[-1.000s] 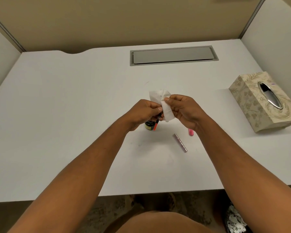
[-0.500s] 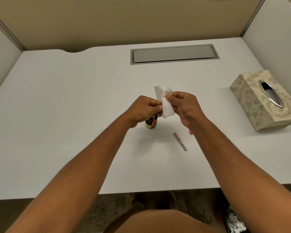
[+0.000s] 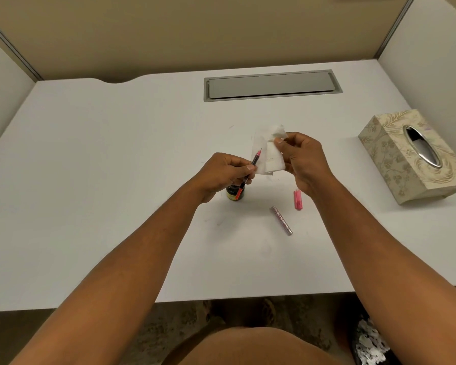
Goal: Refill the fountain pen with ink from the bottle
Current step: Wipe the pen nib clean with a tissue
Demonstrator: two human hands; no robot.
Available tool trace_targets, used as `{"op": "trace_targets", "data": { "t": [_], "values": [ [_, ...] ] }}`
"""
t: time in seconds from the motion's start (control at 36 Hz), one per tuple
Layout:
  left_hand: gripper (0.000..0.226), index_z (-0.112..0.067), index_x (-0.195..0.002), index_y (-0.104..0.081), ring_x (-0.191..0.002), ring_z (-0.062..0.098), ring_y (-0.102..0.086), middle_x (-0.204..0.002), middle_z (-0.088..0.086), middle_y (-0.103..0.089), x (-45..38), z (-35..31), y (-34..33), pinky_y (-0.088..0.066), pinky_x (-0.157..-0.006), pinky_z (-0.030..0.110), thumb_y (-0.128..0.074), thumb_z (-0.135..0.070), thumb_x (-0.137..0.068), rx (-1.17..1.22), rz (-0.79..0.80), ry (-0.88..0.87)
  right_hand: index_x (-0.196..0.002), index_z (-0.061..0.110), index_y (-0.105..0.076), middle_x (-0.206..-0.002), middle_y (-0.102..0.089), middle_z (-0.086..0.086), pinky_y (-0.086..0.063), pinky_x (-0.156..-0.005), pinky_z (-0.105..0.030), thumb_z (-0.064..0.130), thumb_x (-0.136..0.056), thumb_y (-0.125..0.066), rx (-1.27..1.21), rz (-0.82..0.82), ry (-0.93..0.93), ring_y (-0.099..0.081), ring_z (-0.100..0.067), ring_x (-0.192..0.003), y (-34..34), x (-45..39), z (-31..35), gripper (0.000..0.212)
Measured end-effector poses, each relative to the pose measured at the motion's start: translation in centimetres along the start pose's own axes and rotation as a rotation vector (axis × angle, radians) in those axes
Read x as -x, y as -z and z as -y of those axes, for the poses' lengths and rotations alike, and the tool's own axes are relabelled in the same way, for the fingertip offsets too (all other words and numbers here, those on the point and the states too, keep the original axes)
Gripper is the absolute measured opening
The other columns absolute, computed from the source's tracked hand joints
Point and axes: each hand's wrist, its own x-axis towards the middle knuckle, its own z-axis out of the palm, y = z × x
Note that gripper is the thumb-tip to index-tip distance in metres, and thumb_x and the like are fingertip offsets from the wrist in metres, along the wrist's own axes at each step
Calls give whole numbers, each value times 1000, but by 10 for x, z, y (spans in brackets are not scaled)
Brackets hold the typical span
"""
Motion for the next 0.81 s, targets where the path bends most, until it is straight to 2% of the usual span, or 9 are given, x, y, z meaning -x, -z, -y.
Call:
{"op": "trace_targets", "data": {
  "t": [0.08,0.25,0.36,0.42,0.47,0.53,0.61,0.67,0.81],
  "values": [
    [19,0,-107,-74,-84,20,-69,-93,11,-73,1,-1,-1,-56,-74,22,-65,-12,-95,46,10,7,-108,9,-67,-95,-70,-4,-58,-64,-27,6,-96,-60,46,3,26,-70,-15,-83,-1,3,-3,14],
    [14,-3,-103,-74,-78,17,-71,-89,8,-74,1,-5,-3,-55,-70,21,-64,-11,-95,87,20,20,-100,6,-71,-91,-75,-5,-57,-70,-27,0,-93,-61,16,141,-22,-72,-16,-79,-2,10,-1,14],
    [12,-3,-97,-74,-76,18,-70,-81,4,-73,0,-5,-4,-55,-70,22,-64,-10,-95,99,10,23,-98,7,-71,-92,-73,-5,-57,-75,-31,15,-94,-63,-175,211,-129,-70,-22,-81,0,12,3,12],
    [12,-3,-98,-74,-75,18,-69,-79,3,-73,0,-6,-4,-56,-72,23,-64,-10,-95,96,6,27,-97,7,-69,-90,-73,-5,-58,-76,-32,28,-96,-61,-268,178,-206,-72,-23,-81,1,10,4,23],
    [12,-4,-99,-74,-75,18,-69,-79,4,-73,0,-6,-4,-56,-77,26,-65,-10,-95,88,11,30,-91,6,-68,-85,-73,-5,-59,-74,-32,32,-97,-60,-310,138,-243,-72,-23,-79,2,8,3,28],
    [14,-2,-102,-74,-76,18,-69,-81,5,-73,-1,-7,-4,-55,-81,29,-64,-11,-95,72,14,35,-89,5,-68,-83,-72,-6,-59,-72,-30,25,-98,-61,-325,115,-243,-71,-21,-76,2,7,1,23],
    [19,2,-105,-73,-78,19,-69,-82,6,-73,-2,-7,-5,-53,-83,33,-65,-11,-95,41,22,38,-103,1,-69,-89,-74,-8,-59,-72,-28,11,-96,-62,-317,143,-219,-71,-19,-78,2,5,-2,14],
    [19,3,-105,-73,-77,20,-68,-82,6,-72,-2,-7,-5,-51,-83,34,-65,-12,-95,28,25,39,-102,1,-69,-88,-75,-7,-59,-73,-27,5,-93,-63,-286,170,-201,-71,-18,-77,3,4,-4,11],
    [16,-1,-98,-75,-77,19,-67,-82,6,-73,-3,-9,-4,-52,-86,39,-65,-12,-95,-28,36,26,-117,-3,-65,-101,-73,-12,-58,-88,-30,2,-96,-57,-235,253,-217,-71,-21,-89,7,1,-7,24]
  ]
}}
